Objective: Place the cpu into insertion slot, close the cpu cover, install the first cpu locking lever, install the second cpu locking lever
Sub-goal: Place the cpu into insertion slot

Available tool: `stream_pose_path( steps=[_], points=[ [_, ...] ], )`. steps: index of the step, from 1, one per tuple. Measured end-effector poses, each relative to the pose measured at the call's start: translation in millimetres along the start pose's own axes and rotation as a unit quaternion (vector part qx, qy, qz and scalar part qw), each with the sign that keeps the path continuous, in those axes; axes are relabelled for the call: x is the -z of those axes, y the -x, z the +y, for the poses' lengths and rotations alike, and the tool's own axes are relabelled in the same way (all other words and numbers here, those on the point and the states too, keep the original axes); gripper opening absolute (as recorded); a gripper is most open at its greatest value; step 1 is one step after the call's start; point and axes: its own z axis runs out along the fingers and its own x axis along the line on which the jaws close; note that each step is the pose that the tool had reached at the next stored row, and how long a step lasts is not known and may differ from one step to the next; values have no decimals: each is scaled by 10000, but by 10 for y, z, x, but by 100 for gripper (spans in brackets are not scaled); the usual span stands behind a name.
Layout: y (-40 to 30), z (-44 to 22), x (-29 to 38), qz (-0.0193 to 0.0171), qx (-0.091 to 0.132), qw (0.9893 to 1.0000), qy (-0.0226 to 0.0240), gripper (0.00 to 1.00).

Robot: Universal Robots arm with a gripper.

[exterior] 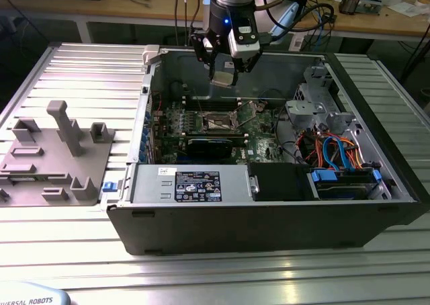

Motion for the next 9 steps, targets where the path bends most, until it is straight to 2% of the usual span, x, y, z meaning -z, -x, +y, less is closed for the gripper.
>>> stream_pose_path(
  steps=[9],
  points=[
    [0,0,-1,-1,-17,10000,0,54]
  ],
)
